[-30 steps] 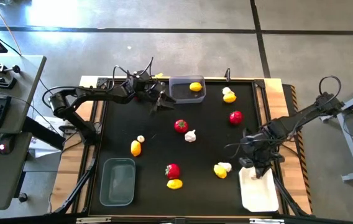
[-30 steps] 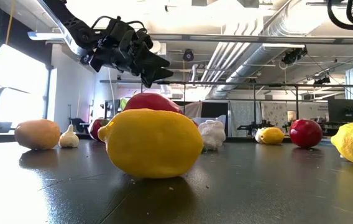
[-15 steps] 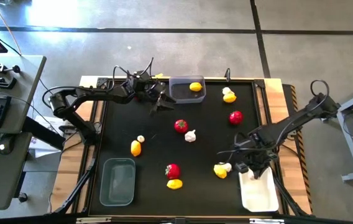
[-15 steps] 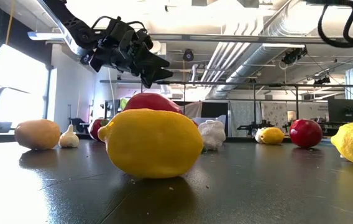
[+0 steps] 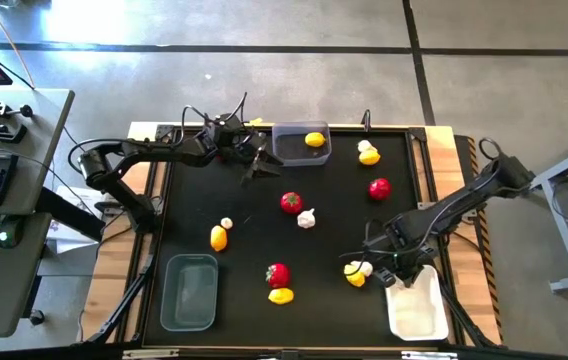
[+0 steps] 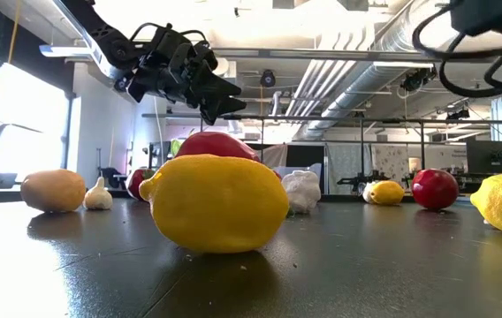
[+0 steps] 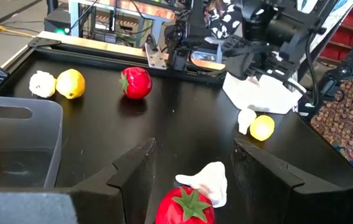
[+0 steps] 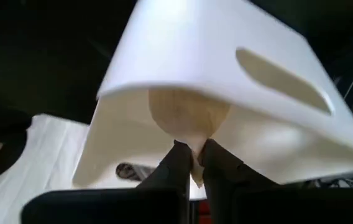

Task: Sort produce into baskets
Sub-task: Put the top left garlic into the white bin, then put the center tomato into the dark green bin

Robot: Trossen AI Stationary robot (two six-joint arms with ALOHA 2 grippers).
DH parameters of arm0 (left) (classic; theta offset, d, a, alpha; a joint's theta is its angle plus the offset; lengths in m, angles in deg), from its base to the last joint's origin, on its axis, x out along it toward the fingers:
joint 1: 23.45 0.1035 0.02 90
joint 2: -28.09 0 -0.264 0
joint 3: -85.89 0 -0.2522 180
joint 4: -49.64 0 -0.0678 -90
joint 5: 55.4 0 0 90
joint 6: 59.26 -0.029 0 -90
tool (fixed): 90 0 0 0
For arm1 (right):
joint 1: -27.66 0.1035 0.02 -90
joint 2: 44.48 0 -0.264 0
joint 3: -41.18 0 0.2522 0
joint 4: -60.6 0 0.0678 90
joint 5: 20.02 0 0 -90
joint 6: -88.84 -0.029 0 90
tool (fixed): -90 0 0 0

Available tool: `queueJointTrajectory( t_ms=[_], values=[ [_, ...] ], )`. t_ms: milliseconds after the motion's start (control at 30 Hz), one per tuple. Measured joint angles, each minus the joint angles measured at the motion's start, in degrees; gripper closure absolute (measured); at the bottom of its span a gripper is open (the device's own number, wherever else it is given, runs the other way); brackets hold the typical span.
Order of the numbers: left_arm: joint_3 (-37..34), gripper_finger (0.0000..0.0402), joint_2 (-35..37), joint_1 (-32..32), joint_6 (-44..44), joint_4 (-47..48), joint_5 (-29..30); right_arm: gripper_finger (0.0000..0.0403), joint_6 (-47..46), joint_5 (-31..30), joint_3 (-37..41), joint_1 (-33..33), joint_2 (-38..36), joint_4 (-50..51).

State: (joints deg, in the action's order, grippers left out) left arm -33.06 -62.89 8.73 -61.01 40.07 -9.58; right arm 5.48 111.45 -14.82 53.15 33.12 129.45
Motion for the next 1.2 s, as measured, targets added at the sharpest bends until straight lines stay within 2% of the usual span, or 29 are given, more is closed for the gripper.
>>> queueJointTrajectory(
  t_ms=[433, 600, 700, 767, 933, 1033, 1133, 1200],
  values=[
    [0.0, 0.0204, 0.0, 0.0, 0.01, 0.02, 0.0, 0.0268, 0.42, -1.0, 0.0, 0.0, 1.57, -0.05],
    [0.0, 0.0204, 0.0, 0.0, -0.13, 0.41, 0.0, 0.0255, 2.45, 0.44, -1.8, 0.0, 1.54, 1.64],
    [0.0, 0.0204, 0.0, 0.0, -0.96, 1.71, 0.0, 0.0261, 5.46, 0.2, -5.62, 0.0, 1.53, 8.22],
    [0.0, 0.0204, 0.0, 0.0, -1.06, 2.57, 0.0, 0.027, 8.22, -2.14, -9.18, 0.0, 1.53, 14.02],
    [0.0, 0.0204, 0.02, 0.0, -2.6, 3.22, -0.01, 0.0308, 16.28, -14.57, -18.17, -0.74, 1.49, 23.98],
    [0.0, 0.0204, 0.02, 0.0, -5.01, 3.39, 0.0, 0.0342, 21.62, -23.72, -20.75, -2.98, 1.38, 25.53],
    [0.0, 0.0204, 0.02, 0.0, -5.86, 3.41, 0.0, 0.0384, 29.03, -28.61, -20.65, -6.92, 1.38, 24.05],
    [0.0, 0.0204, 0.02, 0.0, -5.26, 3.43, 0.0, 0.0397, 34.52, -31.14, -19.19, -9.7, 1.38, 20.42]
  ],
)
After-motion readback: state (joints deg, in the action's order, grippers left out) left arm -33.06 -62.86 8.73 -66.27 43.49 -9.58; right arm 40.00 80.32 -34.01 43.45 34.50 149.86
